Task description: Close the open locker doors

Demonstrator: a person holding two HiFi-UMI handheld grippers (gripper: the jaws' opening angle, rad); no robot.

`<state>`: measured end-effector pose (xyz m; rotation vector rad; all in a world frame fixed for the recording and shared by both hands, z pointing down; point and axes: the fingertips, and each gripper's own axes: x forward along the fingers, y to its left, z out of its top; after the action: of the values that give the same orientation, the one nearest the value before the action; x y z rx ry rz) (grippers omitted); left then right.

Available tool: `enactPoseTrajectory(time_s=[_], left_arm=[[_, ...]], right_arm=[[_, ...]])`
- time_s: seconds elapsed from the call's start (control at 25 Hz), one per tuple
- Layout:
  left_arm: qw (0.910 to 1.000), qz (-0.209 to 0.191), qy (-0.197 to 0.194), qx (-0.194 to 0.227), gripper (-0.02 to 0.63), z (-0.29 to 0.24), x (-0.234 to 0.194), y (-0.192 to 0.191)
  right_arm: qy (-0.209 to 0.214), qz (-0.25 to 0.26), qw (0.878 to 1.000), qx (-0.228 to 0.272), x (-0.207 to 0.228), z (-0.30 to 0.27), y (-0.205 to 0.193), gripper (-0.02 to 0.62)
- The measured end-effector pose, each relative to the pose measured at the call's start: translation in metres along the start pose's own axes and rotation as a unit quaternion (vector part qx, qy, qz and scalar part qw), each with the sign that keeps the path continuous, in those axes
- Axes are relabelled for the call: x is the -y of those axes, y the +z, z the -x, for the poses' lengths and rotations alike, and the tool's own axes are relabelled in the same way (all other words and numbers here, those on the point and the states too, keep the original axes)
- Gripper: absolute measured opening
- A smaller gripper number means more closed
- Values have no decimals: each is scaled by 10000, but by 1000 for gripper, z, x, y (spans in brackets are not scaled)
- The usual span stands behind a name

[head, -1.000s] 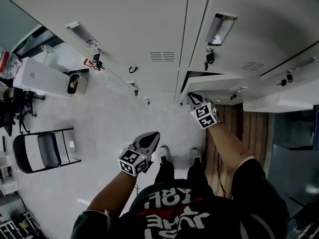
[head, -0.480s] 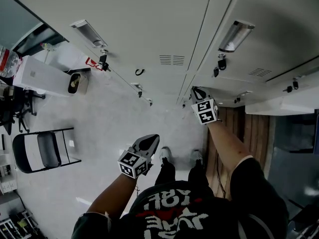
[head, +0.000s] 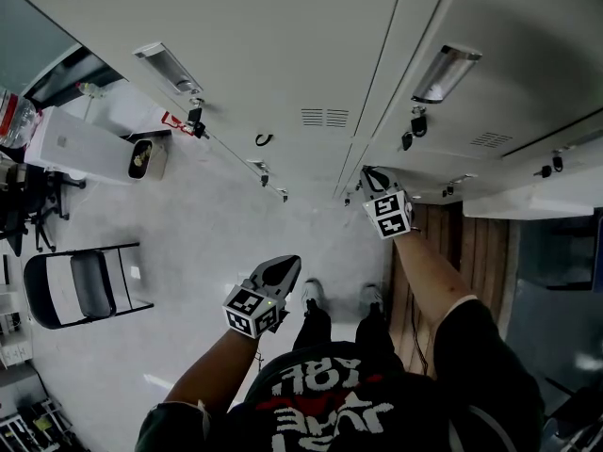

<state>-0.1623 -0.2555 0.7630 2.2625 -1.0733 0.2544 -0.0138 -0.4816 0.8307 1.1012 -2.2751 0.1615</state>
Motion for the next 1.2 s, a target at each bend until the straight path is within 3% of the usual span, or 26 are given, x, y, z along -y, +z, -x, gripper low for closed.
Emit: enactPoseTrajectory(time_s=[0.28,0.52,0.88,1.2], left_arm=[[10000,-48,-16,-38,8,0,5,-1],[10000,-37,-10,39,8,-2,8,3],[9999,-139,-96,-32,8,-11,18,5],[9994,-263,-182,103,8,-28,42,31]], right_arm=[[-146,-490,9987,76,4,-2,-4,51],[-453,-1163,9912,-437,24,5,-39,51],[-410,-969,9929,-555,41,34,-57,51],[-70,-921,9947,-441,31,87,-53,51]])
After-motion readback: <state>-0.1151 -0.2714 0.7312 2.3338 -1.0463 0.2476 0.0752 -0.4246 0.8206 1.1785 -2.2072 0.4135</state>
